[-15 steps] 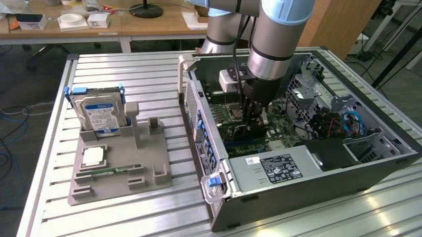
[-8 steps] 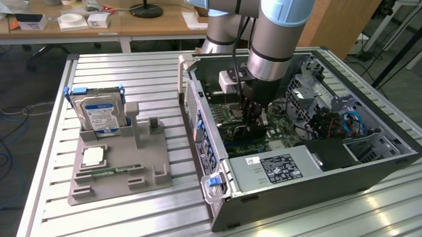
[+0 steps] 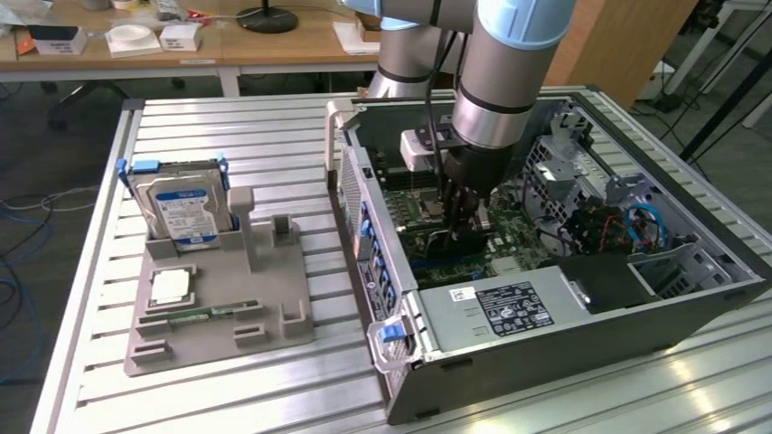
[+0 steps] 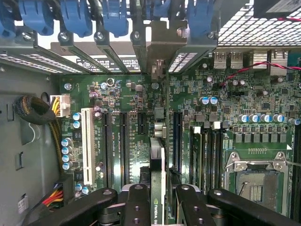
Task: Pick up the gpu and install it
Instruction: 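Insert the gpu into the slot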
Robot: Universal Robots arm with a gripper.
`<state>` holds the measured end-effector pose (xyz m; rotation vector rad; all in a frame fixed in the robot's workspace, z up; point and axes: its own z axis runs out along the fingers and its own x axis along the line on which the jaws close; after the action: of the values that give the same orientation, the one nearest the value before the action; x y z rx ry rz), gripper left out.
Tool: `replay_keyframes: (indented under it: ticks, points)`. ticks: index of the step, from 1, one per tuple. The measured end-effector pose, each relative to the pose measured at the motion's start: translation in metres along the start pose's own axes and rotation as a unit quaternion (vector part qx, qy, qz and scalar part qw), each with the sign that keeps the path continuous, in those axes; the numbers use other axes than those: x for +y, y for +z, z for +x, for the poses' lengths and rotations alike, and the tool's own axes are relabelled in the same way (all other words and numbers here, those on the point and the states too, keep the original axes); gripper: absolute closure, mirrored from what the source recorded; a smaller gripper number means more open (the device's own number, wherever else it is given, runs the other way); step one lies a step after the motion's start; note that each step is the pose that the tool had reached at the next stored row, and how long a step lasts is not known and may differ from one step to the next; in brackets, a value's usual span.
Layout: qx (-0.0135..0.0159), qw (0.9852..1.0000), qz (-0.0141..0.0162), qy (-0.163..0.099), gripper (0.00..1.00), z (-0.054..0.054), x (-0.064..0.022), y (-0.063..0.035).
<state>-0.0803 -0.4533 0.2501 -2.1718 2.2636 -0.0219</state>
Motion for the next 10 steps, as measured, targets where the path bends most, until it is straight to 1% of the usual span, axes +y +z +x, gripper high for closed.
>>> replay_keyframes:
  ticks: [10]
  points:
    - [0.0001,1.0000,0.0000,0.000,0.74,0.0000,0.0000,0.0006]
